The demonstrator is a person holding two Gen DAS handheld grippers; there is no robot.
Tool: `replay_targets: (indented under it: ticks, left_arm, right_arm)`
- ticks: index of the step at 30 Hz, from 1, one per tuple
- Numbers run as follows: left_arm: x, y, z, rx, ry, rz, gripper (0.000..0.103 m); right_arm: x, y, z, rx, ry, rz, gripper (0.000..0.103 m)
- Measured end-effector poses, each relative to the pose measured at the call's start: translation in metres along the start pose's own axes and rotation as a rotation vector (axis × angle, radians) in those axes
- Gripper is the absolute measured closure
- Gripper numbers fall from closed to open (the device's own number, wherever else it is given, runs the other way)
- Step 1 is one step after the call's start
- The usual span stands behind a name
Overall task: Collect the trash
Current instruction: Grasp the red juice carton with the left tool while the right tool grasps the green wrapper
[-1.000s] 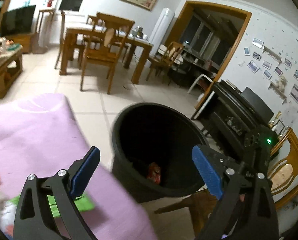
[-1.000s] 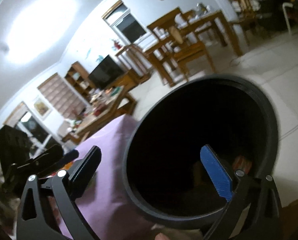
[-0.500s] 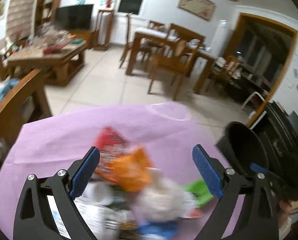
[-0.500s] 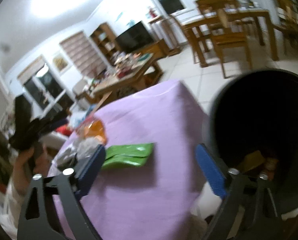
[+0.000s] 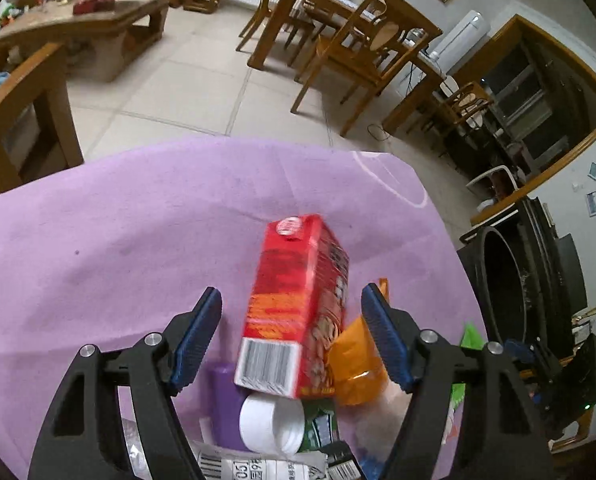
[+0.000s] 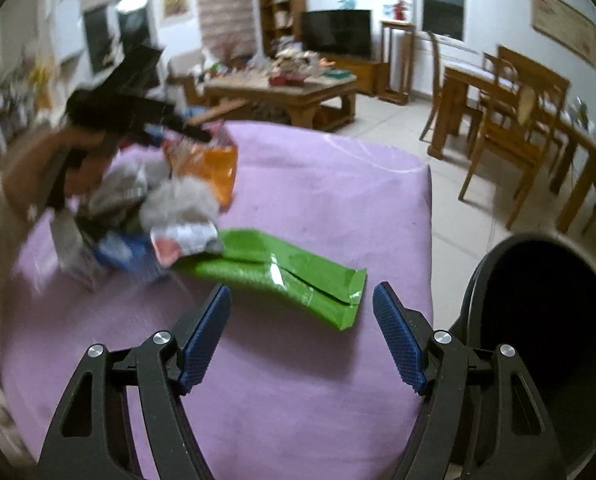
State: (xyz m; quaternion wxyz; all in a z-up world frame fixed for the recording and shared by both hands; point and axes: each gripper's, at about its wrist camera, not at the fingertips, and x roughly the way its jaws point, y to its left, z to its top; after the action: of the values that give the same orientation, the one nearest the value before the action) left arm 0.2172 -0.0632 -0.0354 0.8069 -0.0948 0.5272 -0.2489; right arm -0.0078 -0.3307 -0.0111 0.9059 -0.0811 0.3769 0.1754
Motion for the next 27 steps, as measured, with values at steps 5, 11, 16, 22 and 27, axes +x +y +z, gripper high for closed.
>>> replay_targets:
  ticks: [5,11,16,22,27]
  left_arm:
    - [0.007,-0.007,-0.001,0.033,0.017,-0.013,0.057]
    - [0.005,-0.023,-0.005,0.095,-0.025,0.032,0.072]
    - [-0.026,-0.025,-0.015,0.091,-0.162,0.024,0.072]
    - [-0.067,-0.033,-0.025,0.068,-0.278,-0.050,0.072]
    - [-0.089,-0.048,-0.033,0.089,-0.319,-0.067,0.072]
  right_arm:
    - [0.029,0.010,0.009,-0.130,0.037,-0.047,0.030]
    - [0.060,0.026,0.020,-0.203,0.075,-0.078,0.054]
    - [0.051,0.023,0.026,-0.134,0.008,-0.033,0.073]
    - [0.028,-0.001,0.026,0.081,-0.077,0.077,0.090]
    - [0.028,-0.003,0.028,0.078,-0.061,0.088,0.090]
